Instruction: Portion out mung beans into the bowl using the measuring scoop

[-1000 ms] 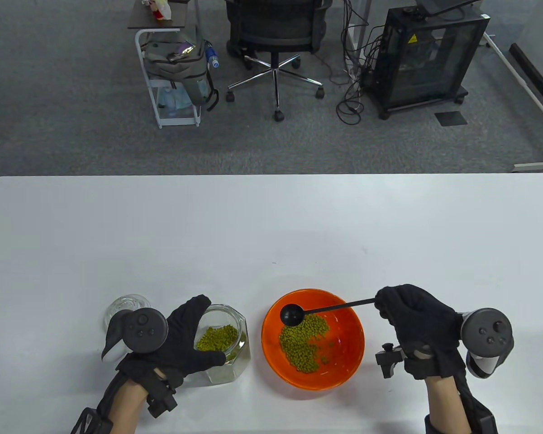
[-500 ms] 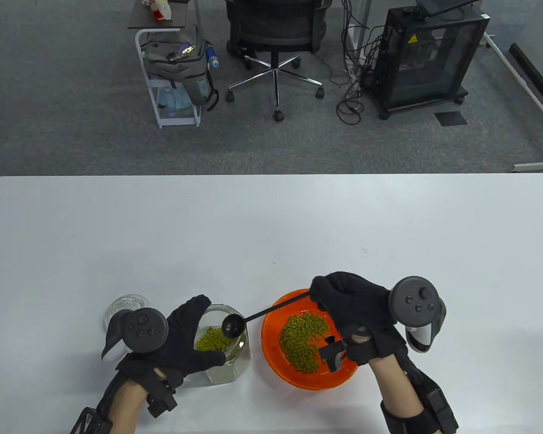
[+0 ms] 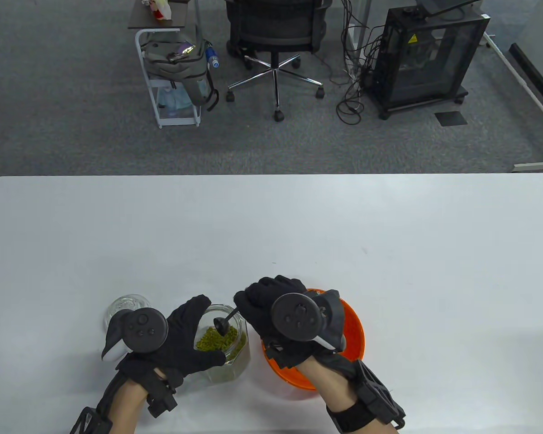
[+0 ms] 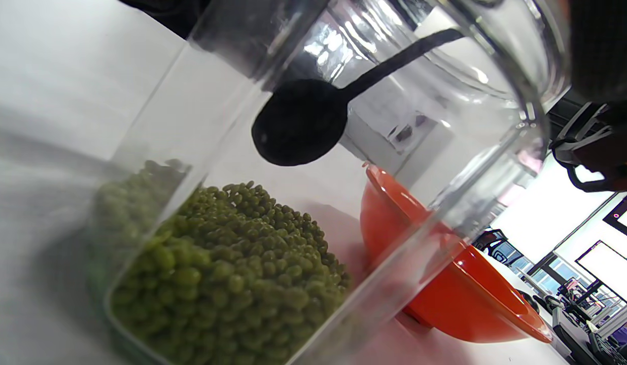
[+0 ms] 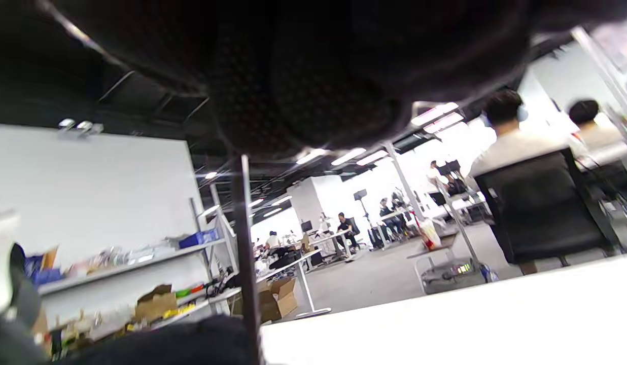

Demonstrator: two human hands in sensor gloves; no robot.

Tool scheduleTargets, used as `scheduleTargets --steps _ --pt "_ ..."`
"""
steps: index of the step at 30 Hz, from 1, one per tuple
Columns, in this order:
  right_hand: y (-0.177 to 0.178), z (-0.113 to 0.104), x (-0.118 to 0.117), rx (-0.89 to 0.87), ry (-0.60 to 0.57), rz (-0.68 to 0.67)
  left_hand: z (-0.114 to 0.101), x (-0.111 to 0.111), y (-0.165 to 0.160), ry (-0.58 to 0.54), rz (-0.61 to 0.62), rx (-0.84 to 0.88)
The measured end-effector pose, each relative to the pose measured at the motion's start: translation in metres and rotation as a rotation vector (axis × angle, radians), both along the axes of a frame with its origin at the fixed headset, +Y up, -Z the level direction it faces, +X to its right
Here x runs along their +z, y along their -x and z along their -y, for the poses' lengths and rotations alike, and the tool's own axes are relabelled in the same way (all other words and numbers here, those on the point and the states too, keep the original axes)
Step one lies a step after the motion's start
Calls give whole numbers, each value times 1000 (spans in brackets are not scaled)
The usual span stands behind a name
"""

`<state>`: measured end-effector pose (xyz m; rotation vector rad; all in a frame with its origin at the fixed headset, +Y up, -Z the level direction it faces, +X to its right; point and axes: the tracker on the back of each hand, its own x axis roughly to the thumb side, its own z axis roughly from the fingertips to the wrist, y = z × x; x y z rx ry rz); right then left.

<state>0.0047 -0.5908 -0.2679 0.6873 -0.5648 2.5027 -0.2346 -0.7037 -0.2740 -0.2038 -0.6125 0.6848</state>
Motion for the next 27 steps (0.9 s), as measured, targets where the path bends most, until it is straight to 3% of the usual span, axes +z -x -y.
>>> scheduleTargets --steps 3,8,13,17,23,27 --pt "13 4 5 75 -59 -18 0 0 0 0 0 0" --pt "24 16 6 54 -21 -58 0 0 0 0 0 0" --pt "22 31 -5 -75 129 -187 0 0 0 0 0 -1" --pt "17 41 -16 -131 322 -272 0 0 0 0 1 -1" --pt "-1 50 -30 -254 540 -241 0 0 0 0 0 0" --pt "-19 59 -37 -353 644 -149 0 0 0 0 1 1"
